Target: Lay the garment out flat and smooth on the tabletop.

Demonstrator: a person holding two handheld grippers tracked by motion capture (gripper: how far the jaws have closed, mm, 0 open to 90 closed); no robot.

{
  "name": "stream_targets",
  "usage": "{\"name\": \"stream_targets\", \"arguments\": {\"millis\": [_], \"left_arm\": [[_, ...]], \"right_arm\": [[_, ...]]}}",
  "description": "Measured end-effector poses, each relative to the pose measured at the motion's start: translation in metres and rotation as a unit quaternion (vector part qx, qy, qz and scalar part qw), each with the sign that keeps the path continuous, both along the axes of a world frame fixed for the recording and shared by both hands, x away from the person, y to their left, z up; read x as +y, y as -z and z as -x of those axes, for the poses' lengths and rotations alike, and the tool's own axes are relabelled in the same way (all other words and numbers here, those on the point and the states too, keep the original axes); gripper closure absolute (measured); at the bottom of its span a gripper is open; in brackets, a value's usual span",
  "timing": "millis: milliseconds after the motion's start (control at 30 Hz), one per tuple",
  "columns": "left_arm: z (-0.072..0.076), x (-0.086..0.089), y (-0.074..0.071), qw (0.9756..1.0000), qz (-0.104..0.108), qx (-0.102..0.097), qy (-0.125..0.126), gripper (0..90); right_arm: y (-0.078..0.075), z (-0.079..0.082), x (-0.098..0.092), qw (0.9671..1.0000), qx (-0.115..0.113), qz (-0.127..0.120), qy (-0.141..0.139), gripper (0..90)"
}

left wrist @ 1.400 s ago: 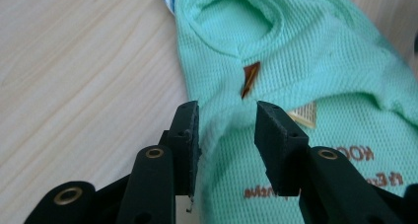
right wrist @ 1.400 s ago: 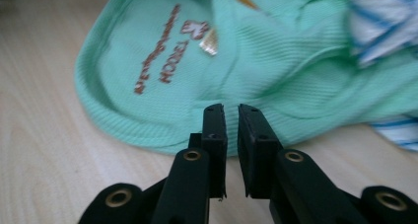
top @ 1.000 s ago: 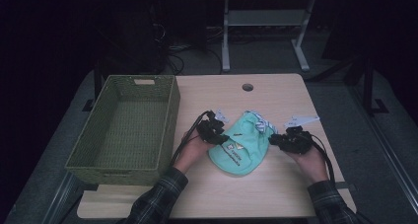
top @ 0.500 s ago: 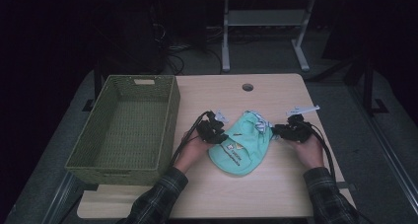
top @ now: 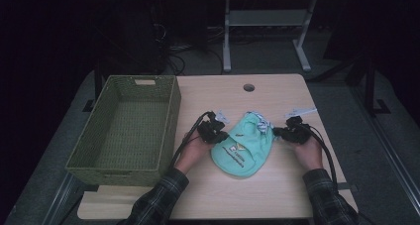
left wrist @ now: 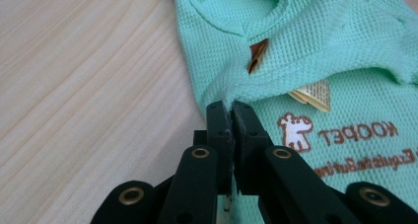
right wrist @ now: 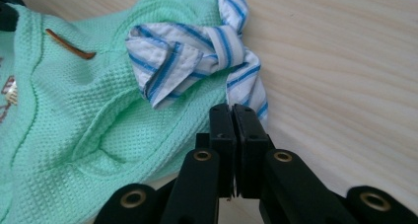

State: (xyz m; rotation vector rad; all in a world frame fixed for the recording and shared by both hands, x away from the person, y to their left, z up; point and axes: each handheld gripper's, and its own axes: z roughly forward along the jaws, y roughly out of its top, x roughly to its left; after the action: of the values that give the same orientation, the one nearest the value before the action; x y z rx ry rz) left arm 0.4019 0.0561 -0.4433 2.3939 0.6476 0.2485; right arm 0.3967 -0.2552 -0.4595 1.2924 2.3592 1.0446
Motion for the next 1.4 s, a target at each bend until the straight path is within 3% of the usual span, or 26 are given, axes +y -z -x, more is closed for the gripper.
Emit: {"name": "stream_targets", "arguments": {"millis": [167, 367, 467, 567, 667, 800, 933, 1100, 1333, 1400], "left_arm": [[0.007, 0.002, -0.005, 1.0000, -0.002, -0.005, 0.002, 86.7], [0.013, -0.001, -0.003, 0.9999, -0.003, 0.001, 0.015, 86.1], [0.015, -0.003, -0.005, 0.9999, -0.003, -0.004, 0.014, 78.1], [0.014, 0.000, -0.011, 0.9998, 0.014, -0.009, 0.011, 73.4], [0.013, 0.000, -0.018, 0.9995, 0.026, -0.008, 0.012, 75.7], [0.010, -0.005, -0.020, 0.9994, 0.029, -0.005, 0.019, 89.3], [0.005, -0.014, -0.016, 0.9993, 0.028, -0.005, 0.023, 89.4], [-0.003, -0.023, -0.009, 0.9993, 0.028, -0.003, 0.026, 89.3], [-0.009, -0.033, 0.004, 0.9990, 0.021, 0.006, 0.040, 89.3], [-0.008, -0.035, 0.006, 0.9990, 0.018, 0.011, 0.040, 89.3]], "right_arm": [[-0.007, 0.003, -0.011, 0.9998, -0.013, 0.008, 0.014, 87.8], [-0.002, 0.000, -0.024, 0.9993, -0.018, 0.023, 0.025, 87.7], [-0.001, 0.000, -0.024, 0.9993, -0.020, 0.018, 0.025, 84.0], [-0.005, 0.004, -0.025, 0.9993, -0.024, 0.012, 0.026, 80.2], [-0.010, 0.011, -0.025, 0.9996, -0.021, 0.004, 0.021, 80.4], [-0.014, 0.025, -0.024, 0.9996, -0.022, -0.016, 0.004, 89.4], [-0.017, 0.041, -0.016, 0.9992, -0.012, -0.029, -0.023, 89.8], [-0.014, 0.057, -0.001, 0.9983, -0.005, -0.023, -0.053, 89.8], [-0.003, 0.071, 0.016, 0.9971, 0.015, -0.019, -0.072, 89.8], [0.002, 0.074, 0.021, 0.9966, 0.028, -0.001, -0.077, 89.8]]}}
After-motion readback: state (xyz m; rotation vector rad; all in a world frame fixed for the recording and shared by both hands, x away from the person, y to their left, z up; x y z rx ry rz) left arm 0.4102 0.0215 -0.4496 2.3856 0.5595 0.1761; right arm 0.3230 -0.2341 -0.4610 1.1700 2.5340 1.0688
